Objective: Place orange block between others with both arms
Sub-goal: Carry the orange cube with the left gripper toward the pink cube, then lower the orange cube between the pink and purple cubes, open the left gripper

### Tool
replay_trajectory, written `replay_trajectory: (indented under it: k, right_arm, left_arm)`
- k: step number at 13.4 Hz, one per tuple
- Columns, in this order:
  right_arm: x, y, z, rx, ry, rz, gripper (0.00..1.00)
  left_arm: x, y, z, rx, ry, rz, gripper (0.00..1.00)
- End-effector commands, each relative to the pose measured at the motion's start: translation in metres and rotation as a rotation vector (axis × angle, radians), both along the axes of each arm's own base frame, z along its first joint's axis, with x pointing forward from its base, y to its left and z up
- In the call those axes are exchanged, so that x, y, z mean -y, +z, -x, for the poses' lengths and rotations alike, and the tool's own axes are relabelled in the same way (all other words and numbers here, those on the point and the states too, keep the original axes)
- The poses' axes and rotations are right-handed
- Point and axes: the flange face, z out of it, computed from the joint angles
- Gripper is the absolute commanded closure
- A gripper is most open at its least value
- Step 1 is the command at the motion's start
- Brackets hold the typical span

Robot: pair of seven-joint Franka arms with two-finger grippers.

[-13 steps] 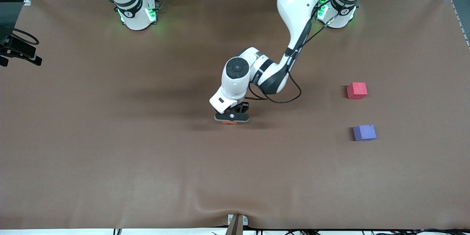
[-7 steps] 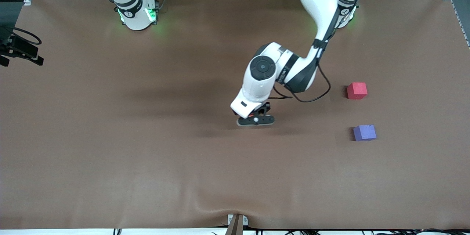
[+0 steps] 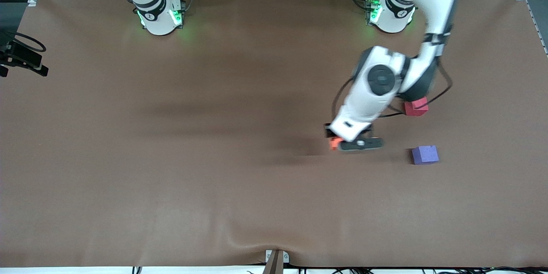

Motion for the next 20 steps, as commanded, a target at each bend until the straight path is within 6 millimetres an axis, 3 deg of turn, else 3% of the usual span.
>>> replay_trajectory:
  k: [1,4,8,12,17,20]
  right_arm:
    - [-0.004,0.007,0.006,0.013,-0.01,0.01,0.0]
    - [-0.002,0.006,0.006,0.012,-0.012,0.004,0.0]
    - [-0.004,0.007,0.006,0.015,-0.01,0.003,0.0]
    - [-0.001,0.009,0.005,0.031,-0.018,-0.008,0.0]
    - [0.001,0.011,0.003,0.055,-0.022,-0.018,0.0]
    - [0.003,0.01,0.003,0.053,-0.024,-0.011,0.0]
  left_arm:
    - [-0.051,0.012,0.021,0.001,0.02,-0.005,0.81]
    - [-0.131,0.022,0.025,0.002,0.005,-0.01,0.79]
    - [-0.213,0.009,0.028,-0.024,-0.064,-0.025,0.79]
    - [-0.274,-0.009,0.038,-0.057,-0.121,-0.032,0.78]
    - [-0.277,-0.042,0.054,-0.041,-0.148,-0.04,0.78]
    - [-0.278,-0.059,0.05,-0.018,-0.157,-0.05,0.79]
